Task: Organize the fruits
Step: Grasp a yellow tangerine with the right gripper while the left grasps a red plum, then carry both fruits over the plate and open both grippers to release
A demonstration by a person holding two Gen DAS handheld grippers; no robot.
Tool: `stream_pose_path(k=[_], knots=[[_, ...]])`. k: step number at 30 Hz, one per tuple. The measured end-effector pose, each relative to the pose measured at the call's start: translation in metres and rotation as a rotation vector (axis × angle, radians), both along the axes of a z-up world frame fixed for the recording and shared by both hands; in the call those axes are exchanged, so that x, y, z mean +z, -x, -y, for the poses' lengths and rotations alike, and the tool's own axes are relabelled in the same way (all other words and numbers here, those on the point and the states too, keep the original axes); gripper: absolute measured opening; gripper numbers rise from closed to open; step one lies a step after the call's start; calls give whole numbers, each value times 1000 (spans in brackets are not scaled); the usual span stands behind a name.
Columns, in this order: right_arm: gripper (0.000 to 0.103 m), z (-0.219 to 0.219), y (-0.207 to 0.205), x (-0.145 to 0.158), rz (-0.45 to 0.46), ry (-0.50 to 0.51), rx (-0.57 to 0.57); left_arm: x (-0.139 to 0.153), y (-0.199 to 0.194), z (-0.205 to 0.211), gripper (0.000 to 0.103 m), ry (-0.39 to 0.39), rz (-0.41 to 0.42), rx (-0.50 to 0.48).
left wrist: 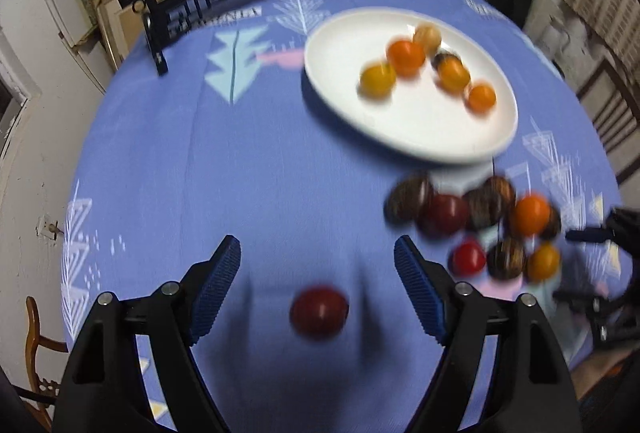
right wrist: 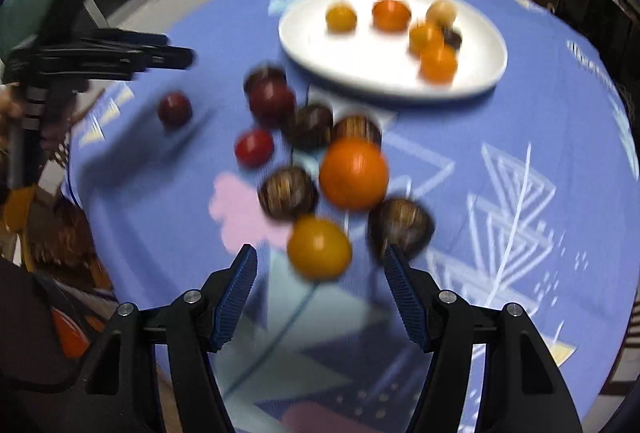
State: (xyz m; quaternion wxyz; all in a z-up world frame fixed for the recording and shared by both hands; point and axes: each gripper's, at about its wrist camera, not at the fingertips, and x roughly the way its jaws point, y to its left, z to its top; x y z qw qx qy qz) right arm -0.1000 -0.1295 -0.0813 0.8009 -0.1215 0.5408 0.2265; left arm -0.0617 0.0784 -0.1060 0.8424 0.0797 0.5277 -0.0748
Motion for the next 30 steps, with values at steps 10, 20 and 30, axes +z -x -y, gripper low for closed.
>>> stream_pose_path(k=[10, 20, 30], knots=[[38, -12, -5, -22, -35, 47, -12, -35, 11, -15, 78, -2, -77, 40], [38, 4, -1, -9, -54, 6, -53, -53, 6, -12, 37, 10, -143, 37], [38, 16, -14, 20, -2, -45, -72, -8, -11, 6, 37, 60, -62, 1]])
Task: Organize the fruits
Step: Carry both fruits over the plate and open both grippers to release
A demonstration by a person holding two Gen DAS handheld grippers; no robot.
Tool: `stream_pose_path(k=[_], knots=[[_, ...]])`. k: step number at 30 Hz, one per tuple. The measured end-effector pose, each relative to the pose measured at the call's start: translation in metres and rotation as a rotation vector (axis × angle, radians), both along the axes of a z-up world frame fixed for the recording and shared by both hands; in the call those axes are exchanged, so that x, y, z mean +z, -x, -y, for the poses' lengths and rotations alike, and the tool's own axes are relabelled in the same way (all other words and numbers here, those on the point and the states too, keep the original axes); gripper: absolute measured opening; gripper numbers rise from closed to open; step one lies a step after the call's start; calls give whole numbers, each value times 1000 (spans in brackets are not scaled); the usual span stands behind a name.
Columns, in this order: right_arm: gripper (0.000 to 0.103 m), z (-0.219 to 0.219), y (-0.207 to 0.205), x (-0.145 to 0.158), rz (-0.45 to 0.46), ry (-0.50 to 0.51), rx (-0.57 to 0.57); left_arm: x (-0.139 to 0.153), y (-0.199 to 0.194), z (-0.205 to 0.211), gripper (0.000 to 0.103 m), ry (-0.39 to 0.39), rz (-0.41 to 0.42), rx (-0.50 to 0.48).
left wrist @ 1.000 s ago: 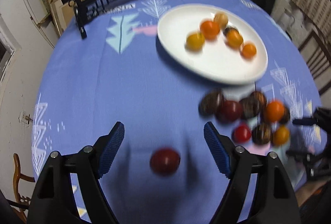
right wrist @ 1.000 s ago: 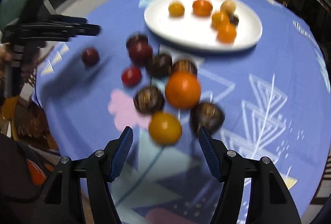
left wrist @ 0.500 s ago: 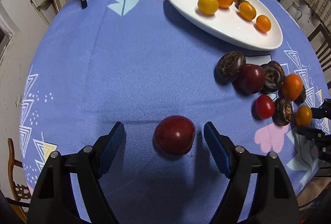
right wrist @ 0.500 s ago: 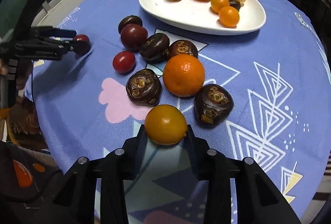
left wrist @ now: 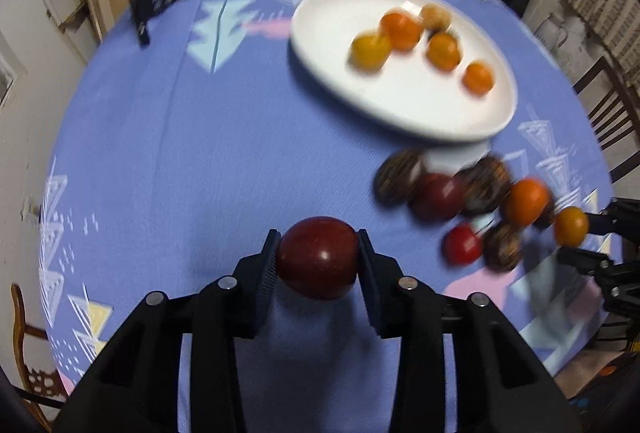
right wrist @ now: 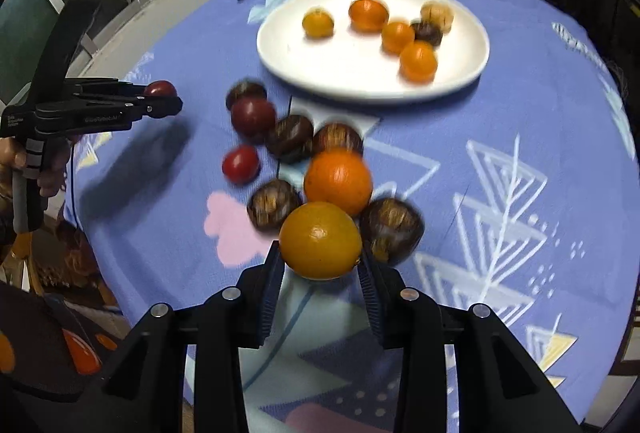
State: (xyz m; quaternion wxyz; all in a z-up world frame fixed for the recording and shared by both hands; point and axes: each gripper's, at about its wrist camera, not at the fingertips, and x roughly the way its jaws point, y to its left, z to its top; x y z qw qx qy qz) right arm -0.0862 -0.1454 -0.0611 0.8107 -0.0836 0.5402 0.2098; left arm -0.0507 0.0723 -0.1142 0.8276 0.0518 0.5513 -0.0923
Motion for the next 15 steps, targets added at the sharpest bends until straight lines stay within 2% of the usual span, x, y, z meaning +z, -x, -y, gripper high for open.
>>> stream_pose_path(k=[7, 15], knots=[[38, -5, -36, 52, 143, -69, -33, 53, -31, 50, 37, 6, 108, -43], [38, -9, -82, 102, 291, -124, -104, 87, -71, 85, 37, -28, 186, -15]])
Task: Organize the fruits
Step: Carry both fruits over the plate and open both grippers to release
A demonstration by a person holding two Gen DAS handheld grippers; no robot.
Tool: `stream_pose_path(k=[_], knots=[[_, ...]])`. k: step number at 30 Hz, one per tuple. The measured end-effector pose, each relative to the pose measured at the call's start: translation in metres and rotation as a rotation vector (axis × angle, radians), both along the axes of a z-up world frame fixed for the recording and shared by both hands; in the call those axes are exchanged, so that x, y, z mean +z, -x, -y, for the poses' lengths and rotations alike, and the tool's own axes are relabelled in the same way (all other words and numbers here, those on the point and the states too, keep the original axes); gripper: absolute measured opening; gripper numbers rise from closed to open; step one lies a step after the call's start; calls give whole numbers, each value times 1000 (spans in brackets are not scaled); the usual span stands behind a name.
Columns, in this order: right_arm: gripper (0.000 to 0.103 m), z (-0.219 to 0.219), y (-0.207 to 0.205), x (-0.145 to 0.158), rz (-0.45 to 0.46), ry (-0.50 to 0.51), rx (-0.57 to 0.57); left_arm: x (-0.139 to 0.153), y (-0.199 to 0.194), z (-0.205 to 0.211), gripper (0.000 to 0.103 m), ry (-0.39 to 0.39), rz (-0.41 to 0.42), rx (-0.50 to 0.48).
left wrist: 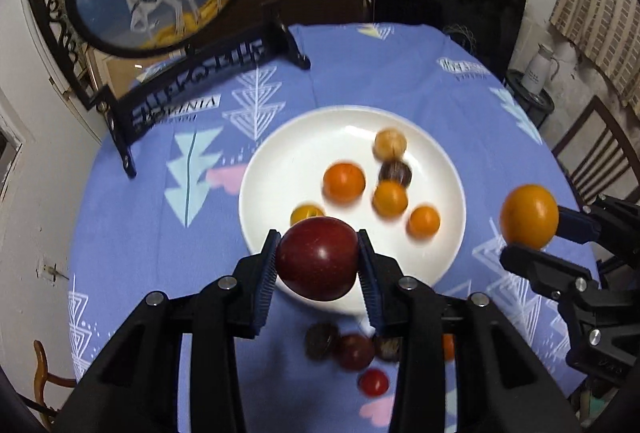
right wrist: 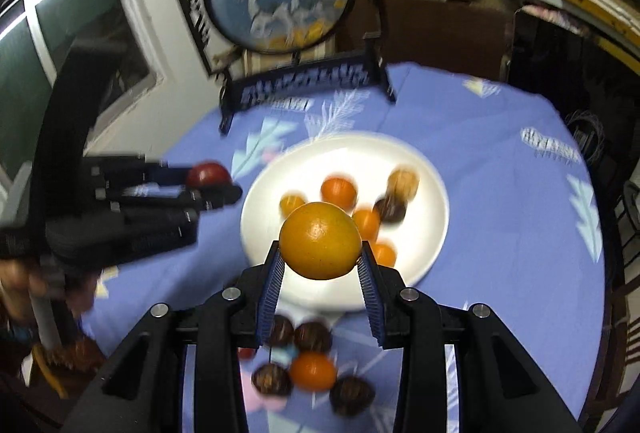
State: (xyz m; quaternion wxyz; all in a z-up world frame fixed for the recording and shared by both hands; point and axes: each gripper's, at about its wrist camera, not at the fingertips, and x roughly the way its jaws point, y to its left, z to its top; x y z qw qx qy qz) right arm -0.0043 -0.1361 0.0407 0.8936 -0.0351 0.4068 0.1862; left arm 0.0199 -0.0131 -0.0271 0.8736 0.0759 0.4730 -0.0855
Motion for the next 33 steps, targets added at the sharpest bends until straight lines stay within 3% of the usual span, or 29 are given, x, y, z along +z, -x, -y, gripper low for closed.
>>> stream_pose_path(k=[7, 33], knots=[[38, 4, -36, 13, 29, -32, -36, 0, -26, 9, 37, 8, -8, 37], [38, 3, -91, -27, -62, -36, -41, -43, -76, 8, 37, -34, -72, 68]])
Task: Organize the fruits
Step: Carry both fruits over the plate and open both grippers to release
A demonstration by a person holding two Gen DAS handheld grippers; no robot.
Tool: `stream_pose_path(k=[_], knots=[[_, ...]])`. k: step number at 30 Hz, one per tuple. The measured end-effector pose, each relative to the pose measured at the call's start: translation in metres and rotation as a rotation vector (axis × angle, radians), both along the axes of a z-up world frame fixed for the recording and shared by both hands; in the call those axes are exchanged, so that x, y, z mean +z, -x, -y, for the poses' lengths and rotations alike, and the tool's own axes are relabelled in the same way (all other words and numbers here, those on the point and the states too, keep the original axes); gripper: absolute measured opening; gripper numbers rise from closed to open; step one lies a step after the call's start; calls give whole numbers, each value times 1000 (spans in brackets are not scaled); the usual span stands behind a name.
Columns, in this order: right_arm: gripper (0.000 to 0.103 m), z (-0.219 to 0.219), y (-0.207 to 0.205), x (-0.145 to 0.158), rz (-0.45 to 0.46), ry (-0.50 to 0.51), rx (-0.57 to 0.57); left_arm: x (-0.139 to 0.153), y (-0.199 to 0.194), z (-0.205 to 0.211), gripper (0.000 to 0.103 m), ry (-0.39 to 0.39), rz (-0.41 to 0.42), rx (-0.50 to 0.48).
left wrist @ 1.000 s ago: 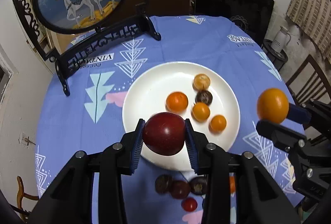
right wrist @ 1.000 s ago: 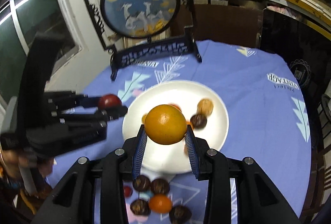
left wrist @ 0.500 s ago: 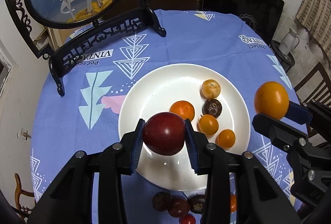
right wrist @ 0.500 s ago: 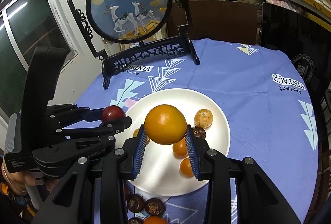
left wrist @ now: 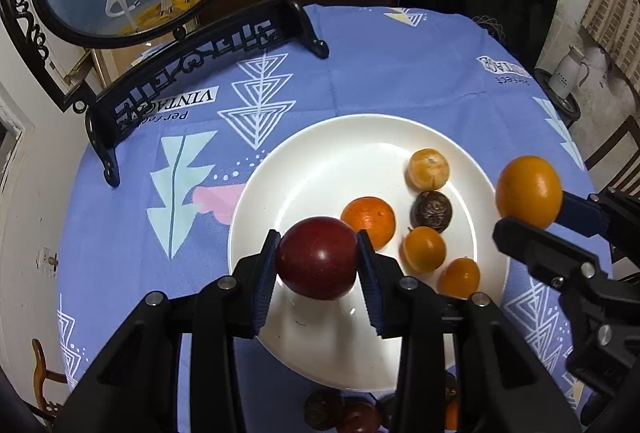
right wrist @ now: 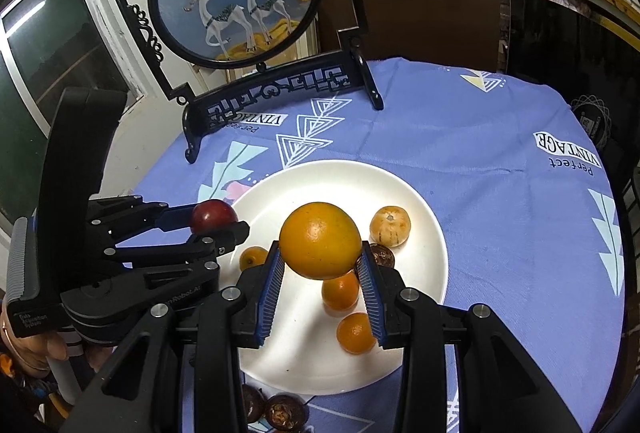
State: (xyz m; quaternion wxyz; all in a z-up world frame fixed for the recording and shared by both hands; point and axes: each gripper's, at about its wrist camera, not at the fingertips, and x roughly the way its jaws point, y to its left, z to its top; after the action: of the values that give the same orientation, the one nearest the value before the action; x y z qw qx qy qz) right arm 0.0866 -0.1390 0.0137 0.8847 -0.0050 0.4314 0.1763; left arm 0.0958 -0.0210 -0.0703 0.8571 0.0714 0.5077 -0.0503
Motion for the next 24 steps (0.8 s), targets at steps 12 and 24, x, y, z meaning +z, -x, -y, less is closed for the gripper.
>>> stream_pose_path(k=[12, 24], knots=[[38, 2, -17, -22, -37, 17, -10, -12, -11, -9, 37, 15, -24, 14], [38, -12, -47, -38, -62, 32, -4, -21, -24, -6, 37, 21, -36, 17]])
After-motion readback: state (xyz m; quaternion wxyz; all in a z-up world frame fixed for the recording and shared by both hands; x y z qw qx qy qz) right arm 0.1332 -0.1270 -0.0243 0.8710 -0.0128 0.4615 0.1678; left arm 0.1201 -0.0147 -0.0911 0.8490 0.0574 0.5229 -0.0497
